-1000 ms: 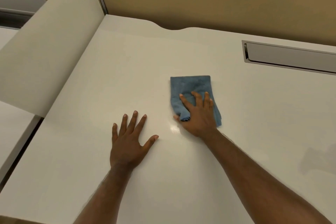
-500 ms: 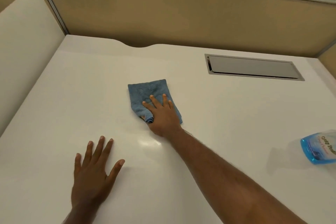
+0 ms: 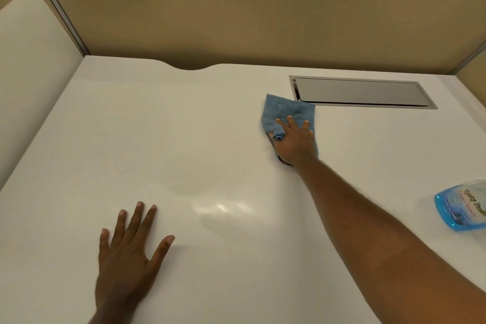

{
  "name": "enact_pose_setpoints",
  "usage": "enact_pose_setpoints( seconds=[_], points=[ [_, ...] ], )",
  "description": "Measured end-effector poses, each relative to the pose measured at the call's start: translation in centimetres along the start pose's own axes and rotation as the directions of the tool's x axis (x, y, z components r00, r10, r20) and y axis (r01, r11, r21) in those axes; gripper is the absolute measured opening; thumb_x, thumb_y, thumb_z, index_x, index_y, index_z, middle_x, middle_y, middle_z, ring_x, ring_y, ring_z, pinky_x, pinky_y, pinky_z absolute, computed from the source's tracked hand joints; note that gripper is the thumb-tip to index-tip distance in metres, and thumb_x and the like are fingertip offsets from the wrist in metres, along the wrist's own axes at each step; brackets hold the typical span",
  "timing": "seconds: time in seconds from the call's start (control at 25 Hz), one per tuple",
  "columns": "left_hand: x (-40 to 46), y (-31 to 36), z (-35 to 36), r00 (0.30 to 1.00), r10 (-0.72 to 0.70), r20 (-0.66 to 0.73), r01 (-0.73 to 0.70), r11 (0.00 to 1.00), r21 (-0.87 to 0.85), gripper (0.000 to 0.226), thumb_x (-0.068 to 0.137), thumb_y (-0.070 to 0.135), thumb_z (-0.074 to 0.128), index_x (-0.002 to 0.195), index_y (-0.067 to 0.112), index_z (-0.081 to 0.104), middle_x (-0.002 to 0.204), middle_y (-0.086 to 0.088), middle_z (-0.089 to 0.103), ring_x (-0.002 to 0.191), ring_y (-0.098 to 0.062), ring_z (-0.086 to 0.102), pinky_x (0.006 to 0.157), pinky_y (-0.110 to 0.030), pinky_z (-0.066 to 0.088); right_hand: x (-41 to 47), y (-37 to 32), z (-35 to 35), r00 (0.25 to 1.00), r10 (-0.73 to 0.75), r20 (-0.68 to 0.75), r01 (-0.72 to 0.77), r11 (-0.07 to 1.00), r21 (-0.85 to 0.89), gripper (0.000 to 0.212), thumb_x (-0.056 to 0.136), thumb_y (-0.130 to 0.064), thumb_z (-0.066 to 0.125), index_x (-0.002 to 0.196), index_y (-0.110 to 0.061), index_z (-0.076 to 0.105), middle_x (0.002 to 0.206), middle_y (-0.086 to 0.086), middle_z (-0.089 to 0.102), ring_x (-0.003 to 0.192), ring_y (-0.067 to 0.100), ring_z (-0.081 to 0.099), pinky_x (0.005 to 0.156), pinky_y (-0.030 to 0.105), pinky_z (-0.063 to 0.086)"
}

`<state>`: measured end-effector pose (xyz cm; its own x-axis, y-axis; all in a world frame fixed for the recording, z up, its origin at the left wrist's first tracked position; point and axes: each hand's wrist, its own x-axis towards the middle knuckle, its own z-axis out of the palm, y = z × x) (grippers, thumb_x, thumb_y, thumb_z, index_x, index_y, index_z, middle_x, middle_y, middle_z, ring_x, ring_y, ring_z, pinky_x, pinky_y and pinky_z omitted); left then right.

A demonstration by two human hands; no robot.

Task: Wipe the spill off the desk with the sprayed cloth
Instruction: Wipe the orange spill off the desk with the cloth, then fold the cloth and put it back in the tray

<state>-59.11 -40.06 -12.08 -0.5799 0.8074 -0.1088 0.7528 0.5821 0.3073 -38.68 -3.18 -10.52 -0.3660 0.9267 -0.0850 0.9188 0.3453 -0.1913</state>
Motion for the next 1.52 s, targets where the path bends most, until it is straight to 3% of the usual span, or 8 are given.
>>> enact_pose_setpoints(
  seconds=[0.52,0.72,0.92,1.04,1.16,1.32,1.44,1.52],
  points=[
    [-0.4,0.5,-0.4,1.000,-0.004,-0.002,0.004,1.000,0.016,0.078,0.082,0.075,0.010,0.151,0.038,0.017,0.161,0.014,0.009,0.150,-0.015,0.000,0.120,-0.044,-0.002,-19.5,14.0,-0.1,0.961,0.212,-0.176,-0.195,0.974,0.113,0.066,0.085,-0.056,0.031,0.138,-0.019,0.043,0.147,0.013,0.043,0.130,0.051,0.034,0.100,0.065,0.036],
    [-0.6,0.6,-0.4,1.000,-0.005,-0.003,0.005,1.000,0.016,0.079,0.082,0.076,0.011,0.151,0.038,0.016,0.161,0.014,0.009,0.150,-0.015,0.000,0.120,-0.044,-0.003,-24.0,9.2,1.5,0.977,0.154,-0.146,-0.138,0.984,0.117,0.065,0.087,-0.056,0.027,0.142,-0.022,0.039,0.150,0.014,0.038,0.136,0.053,0.025,0.106,0.068,0.026],
    [-0.6,0.7,-0.4,1.000,-0.005,-0.008,0.005,1.000,0.007,0.079,0.082,0.076,0.011,0.151,0.038,0.017,0.161,0.013,0.010,0.150,-0.015,0.000,0.119,-0.043,-0.003,-25.0,1.0,3.9,0.995,-0.065,-0.075,0.071,0.995,0.076,0.063,0.090,-0.064,0.018,0.146,-0.037,0.022,0.158,0.005,0.018,0.144,0.044,0.004,0.114,0.062,0.007],
    [-0.6,0.6,-0.3,1.000,0.000,-0.008,0.000,1.000,0.005,0.080,0.082,0.075,0.010,0.151,0.037,0.017,0.161,0.011,0.011,0.150,-0.017,0.003,0.118,-0.043,-0.002,-25.2,-4.5,5.1,0.977,-0.208,-0.038,0.211,0.972,0.105,0.065,0.086,-0.054,0.035,0.147,-0.038,0.019,0.160,0.006,0.009,0.144,0.039,-0.011,0.111,0.059,-0.005],
    [-0.4,0.3,-0.1,1.000,0.005,-0.006,-0.005,1.000,0.024,0.081,0.082,0.074,0.007,0.152,0.035,0.018,0.161,0.009,0.012,0.150,-0.020,0.005,0.118,-0.046,0.001,-24.8,-8.1,5.3,0.950,-0.310,0.025,0.304,0.943,0.137,0.069,0.082,-0.051,0.032,0.148,-0.037,0.016,0.161,0.008,0.002,0.142,0.042,-0.017,0.110,0.059,-0.015],
    [-0.2,0.2,0.1,1.000,0.021,-0.011,-0.020,0.999,0.048,0.081,0.082,0.073,0.005,0.152,0.034,0.018,0.161,0.008,0.011,0.150,-0.021,0.005,0.118,-0.048,0.002,-23.7,-10.4,3.7,0.941,-0.320,0.111,0.275,0.913,0.302,0.062,0.092,-0.043,0.043,0.148,-0.037,0.016,0.161,0.005,0.005,0.143,0.039,-0.019,0.113,0.059,-0.015],
    [-0.4,1.1,-0.2,0.999,-0.021,-0.036,0.017,0.993,-0.116,0.082,0.082,0.071,0.005,0.151,0.029,0.025,0.161,0.004,0.019,0.150,-0.019,0.007,0.118,-0.046,-0.002,-22.5,-10.4,0.6,0.935,-0.292,0.202,0.108,0.775,0.623,0.052,0.096,-0.043,0.040,0.145,-0.037,0.026,0.158,0.001,0.024,0.147,0.031,0.002,0.119,0.050,-0.002],
    [-0.6,3.1,-0.7,0.994,-0.075,-0.073,0.043,0.928,-0.371,0.079,0.084,0.067,0.011,0.149,0.026,0.030,0.159,0.002,0.026,0.149,-0.017,0.013,0.120,-0.043,0.000,-22.2,-8.9,-2.8,0.923,-0.315,0.220,-0.025,0.521,0.853,0.047,0.093,-0.048,0.040,0.136,-0.029,0.046,0.139,-0.002,0.052,0.134,0.020,0.038,0.114,0.039,0.025]
  ],
)
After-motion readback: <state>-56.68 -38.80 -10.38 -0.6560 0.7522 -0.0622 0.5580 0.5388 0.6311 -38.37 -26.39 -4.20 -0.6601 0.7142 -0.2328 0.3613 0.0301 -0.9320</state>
